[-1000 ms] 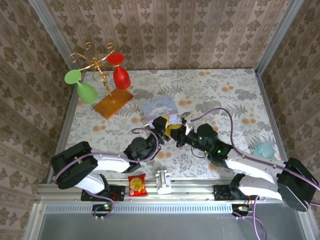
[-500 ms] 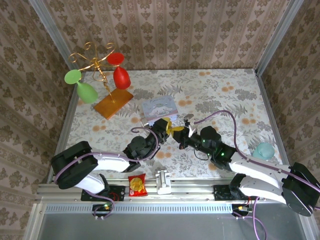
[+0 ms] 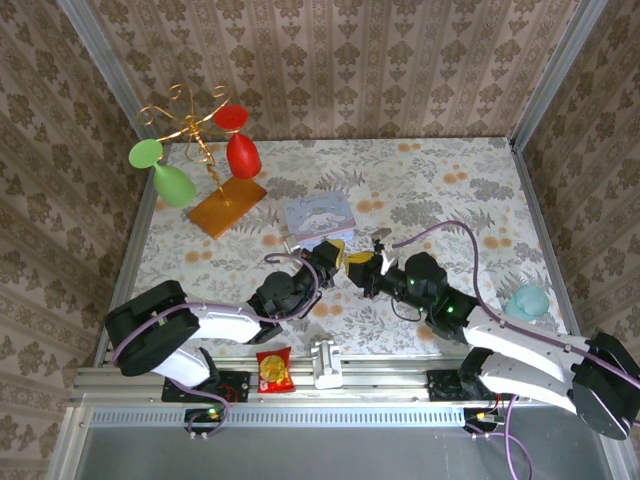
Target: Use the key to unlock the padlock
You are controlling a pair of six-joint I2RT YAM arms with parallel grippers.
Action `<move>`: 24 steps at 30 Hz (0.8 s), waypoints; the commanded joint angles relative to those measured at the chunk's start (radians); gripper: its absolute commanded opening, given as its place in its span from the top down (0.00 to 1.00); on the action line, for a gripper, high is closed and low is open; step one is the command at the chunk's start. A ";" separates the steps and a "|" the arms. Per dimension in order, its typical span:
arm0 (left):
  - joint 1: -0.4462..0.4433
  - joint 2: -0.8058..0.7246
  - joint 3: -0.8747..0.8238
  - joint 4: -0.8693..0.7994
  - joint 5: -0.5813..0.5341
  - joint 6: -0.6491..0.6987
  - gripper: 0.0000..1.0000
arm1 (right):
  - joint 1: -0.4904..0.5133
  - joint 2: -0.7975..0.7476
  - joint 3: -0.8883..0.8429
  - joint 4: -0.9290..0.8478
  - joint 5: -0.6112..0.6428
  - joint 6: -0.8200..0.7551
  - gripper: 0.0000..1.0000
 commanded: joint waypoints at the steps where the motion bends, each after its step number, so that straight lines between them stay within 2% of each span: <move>1: 0.030 -0.033 0.036 0.004 0.047 0.159 1.00 | -0.131 -0.075 0.003 -0.058 -0.179 0.074 0.43; 5: 0.090 -0.083 0.114 -0.146 0.248 0.340 1.00 | -0.358 -0.075 0.013 0.056 -0.601 0.256 0.32; 6: 0.093 -0.096 0.132 -0.171 0.278 0.398 1.00 | -0.381 -0.051 0.032 0.077 -0.678 0.287 0.32; 8: 0.094 -0.126 0.166 -0.227 0.320 0.519 1.00 | -0.384 -0.011 0.062 0.112 -0.755 0.330 0.34; 11: 0.095 -0.172 0.199 -0.308 0.361 0.636 1.00 | -0.383 0.009 0.048 0.265 -0.791 0.420 0.38; 14: 0.099 -0.187 0.223 -0.312 0.407 0.692 1.00 | -0.380 -0.009 0.039 0.283 -0.770 0.415 0.39; 17: 0.097 -0.180 0.251 -0.320 0.447 0.712 1.00 | -0.371 -0.011 0.033 0.348 -0.768 0.439 0.41; 20: 0.094 -0.161 0.254 -0.253 0.465 0.703 1.00 | -0.352 -0.005 0.041 0.367 -0.763 0.443 0.42; 24: 0.094 -0.147 0.251 -0.213 0.467 0.700 1.00 | -0.333 0.020 0.039 0.427 -0.754 0.464 0.52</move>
